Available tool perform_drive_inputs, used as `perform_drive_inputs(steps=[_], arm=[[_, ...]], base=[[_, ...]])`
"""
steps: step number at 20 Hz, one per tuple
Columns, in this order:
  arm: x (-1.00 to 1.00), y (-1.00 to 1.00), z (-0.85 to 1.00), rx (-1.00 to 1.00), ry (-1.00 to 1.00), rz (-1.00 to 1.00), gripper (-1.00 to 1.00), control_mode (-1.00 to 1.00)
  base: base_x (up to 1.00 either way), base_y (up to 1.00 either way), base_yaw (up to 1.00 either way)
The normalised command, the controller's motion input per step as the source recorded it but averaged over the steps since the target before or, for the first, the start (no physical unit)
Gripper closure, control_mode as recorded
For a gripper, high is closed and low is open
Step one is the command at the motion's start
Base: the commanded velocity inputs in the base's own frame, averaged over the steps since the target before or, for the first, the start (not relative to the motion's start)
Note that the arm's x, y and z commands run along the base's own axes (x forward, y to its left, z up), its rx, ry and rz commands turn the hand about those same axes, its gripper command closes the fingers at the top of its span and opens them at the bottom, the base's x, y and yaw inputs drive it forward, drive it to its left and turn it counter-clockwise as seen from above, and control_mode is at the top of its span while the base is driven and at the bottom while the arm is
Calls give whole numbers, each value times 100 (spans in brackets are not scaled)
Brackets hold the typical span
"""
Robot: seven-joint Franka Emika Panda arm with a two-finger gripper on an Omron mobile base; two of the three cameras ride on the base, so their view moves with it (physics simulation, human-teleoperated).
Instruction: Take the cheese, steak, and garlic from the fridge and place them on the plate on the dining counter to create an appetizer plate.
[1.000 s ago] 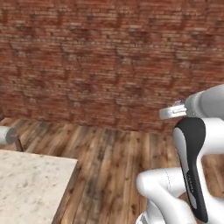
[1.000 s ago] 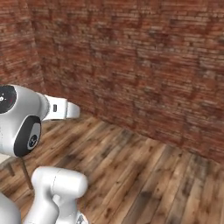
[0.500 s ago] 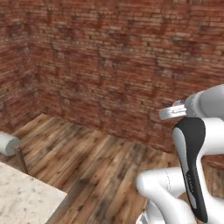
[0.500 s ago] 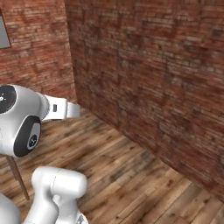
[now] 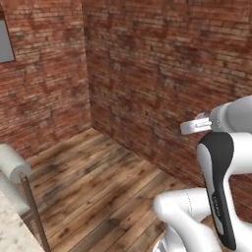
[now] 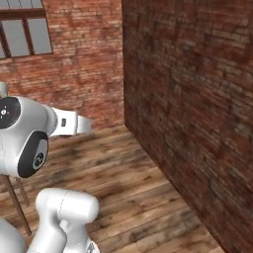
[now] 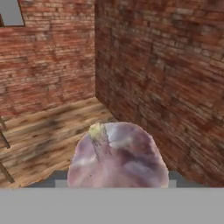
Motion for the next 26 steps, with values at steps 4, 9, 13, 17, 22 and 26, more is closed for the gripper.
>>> perform_drive_inputs(steps=[4,9,13,17,22,26], arm=[[0,0,0,0,0,0,100,100],[0,0,0,0,0,0,100,100],[0,0,0,0,0,0,100,100],[0,0,0,0,0,0,100,100],[0,0,0,0,0,0,100,100],[0,0,0,0,0,0,100,100]], base=[[100,0,50],[100,-2,49],[100,-6,51],[100,-12,54],[100,-28,60],[100,-33,61]])
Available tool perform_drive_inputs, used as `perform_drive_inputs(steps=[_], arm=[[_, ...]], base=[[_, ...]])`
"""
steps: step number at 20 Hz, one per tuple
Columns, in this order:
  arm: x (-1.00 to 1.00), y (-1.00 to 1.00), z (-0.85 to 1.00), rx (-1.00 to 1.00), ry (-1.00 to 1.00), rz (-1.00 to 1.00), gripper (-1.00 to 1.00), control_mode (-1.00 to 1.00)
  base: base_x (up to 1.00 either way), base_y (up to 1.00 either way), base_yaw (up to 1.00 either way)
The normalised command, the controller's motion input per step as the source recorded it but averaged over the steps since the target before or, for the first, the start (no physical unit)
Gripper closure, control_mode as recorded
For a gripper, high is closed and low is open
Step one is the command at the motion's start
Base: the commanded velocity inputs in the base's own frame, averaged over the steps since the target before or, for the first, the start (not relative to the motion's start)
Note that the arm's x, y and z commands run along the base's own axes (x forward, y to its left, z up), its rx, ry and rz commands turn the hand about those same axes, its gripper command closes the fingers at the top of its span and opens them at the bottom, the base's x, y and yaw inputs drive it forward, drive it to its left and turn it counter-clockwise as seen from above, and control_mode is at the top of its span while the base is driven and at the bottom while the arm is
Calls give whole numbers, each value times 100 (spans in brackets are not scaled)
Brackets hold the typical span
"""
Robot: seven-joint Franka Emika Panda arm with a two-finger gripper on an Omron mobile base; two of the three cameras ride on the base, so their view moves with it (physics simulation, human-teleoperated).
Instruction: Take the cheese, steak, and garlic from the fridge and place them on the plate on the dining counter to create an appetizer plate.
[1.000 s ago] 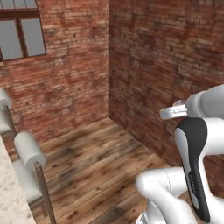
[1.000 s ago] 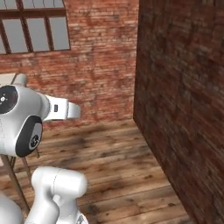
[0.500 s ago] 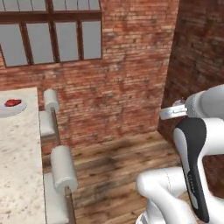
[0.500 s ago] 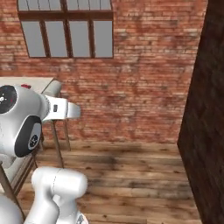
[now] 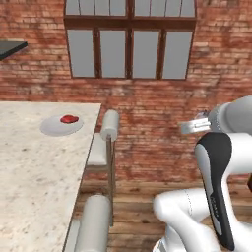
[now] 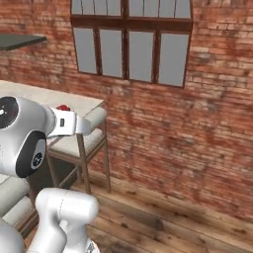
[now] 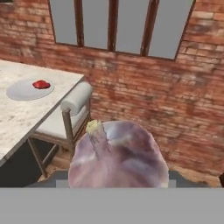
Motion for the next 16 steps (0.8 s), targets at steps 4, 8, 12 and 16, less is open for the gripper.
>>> perform_drive_inputs(steps=[4,8,12,16], arm=[[0,0,0,0,0,0,100,100],[0,0,0,0,0,0,100,100],[0,0,0,0,0,0,100,100],[0,0,0,0,0,0,100,100]], base=[[100,-41,60],[100,-40,56],[100,-44,53],[100,-19,47]])
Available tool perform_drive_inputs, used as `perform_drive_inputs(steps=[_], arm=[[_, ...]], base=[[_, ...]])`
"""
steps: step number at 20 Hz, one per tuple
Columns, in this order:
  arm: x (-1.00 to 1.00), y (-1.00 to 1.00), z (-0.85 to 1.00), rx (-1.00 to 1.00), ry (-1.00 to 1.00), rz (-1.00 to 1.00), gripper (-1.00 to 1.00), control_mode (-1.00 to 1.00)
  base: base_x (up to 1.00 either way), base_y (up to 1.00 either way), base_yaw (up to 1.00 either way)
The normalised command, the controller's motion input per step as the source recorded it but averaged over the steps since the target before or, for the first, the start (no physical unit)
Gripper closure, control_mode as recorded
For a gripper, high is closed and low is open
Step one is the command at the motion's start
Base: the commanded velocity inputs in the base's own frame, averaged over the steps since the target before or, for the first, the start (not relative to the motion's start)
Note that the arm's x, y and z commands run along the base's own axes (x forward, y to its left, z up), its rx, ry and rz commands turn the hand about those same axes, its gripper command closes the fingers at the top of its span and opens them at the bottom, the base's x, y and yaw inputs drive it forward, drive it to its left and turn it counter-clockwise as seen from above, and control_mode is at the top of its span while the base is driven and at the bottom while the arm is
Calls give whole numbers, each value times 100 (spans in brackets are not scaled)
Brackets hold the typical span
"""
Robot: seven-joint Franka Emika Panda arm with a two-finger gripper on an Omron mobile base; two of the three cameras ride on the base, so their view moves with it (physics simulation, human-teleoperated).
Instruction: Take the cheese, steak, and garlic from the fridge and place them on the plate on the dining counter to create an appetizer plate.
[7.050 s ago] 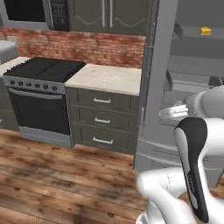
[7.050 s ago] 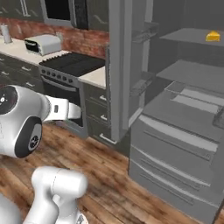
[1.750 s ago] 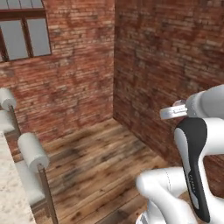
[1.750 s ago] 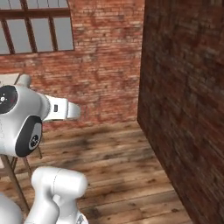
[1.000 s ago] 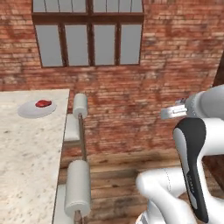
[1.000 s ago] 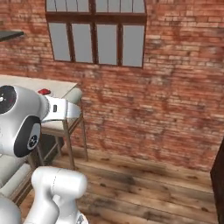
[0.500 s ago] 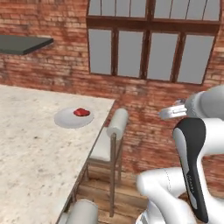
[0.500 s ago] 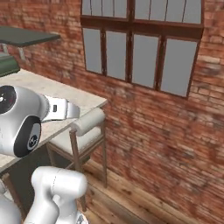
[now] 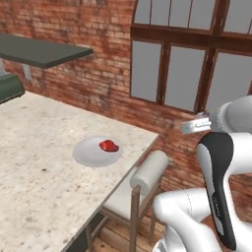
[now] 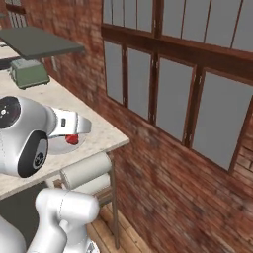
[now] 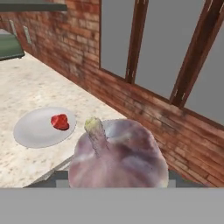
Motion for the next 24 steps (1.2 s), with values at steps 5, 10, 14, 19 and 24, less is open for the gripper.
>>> perform_drive_inputs(steps=[5,10,14,19,24], arm=[[0,0,0,0,0,0,100,100],[0,0,0,0,0,0,100,100],[0,0,0,0,0,0,100,100],[0,0,0,0,0,0,100,100],[20,25,-10,0,0,-1,100,-100]], base=[[100,34,30],[100,66,10],[85,55,1],[50,40,-1],[29,26,-4]])
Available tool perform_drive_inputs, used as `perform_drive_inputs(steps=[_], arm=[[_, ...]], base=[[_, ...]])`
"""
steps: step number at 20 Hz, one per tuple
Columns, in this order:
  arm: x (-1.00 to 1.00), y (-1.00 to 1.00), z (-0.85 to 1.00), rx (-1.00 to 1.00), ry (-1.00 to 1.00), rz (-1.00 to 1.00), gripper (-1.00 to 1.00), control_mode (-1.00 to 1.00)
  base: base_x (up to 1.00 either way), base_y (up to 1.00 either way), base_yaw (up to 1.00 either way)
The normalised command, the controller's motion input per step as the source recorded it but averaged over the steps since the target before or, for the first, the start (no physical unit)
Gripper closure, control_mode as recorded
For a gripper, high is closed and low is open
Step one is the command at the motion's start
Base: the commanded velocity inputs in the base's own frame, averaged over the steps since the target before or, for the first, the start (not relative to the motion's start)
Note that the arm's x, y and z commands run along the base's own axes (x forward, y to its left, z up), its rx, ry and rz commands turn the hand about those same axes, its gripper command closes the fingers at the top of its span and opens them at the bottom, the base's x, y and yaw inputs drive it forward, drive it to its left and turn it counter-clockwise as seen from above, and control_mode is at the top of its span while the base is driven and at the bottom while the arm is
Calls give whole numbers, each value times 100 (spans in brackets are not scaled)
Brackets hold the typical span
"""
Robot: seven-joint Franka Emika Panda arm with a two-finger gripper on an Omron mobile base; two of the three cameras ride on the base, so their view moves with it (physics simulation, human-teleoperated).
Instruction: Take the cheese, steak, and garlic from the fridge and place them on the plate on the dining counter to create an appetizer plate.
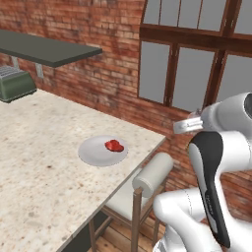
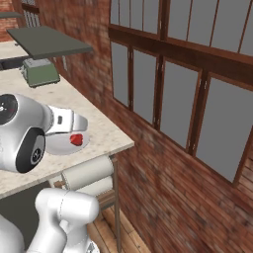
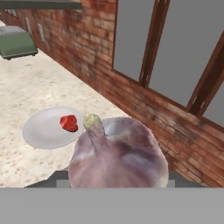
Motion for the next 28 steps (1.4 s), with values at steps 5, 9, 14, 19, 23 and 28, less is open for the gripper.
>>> perform_drive_inputs(steps=[5,9,14,19,23,28], arm=[[52,85,-25,0,0,0,100,-100],[55,65,-32,0,18,0,100,-100],[64,44,-46,3,26,2,100,-100],[66,44,-58,5,17,6,100,-100],[79,56,-74,0,6,6,100,-100],[90,44,-71,0,9,6,100,-100]], base=[[0,0,0],[0,0,0],[0,0,0],[0,0,0],[0,0,0],[0,0,0]])
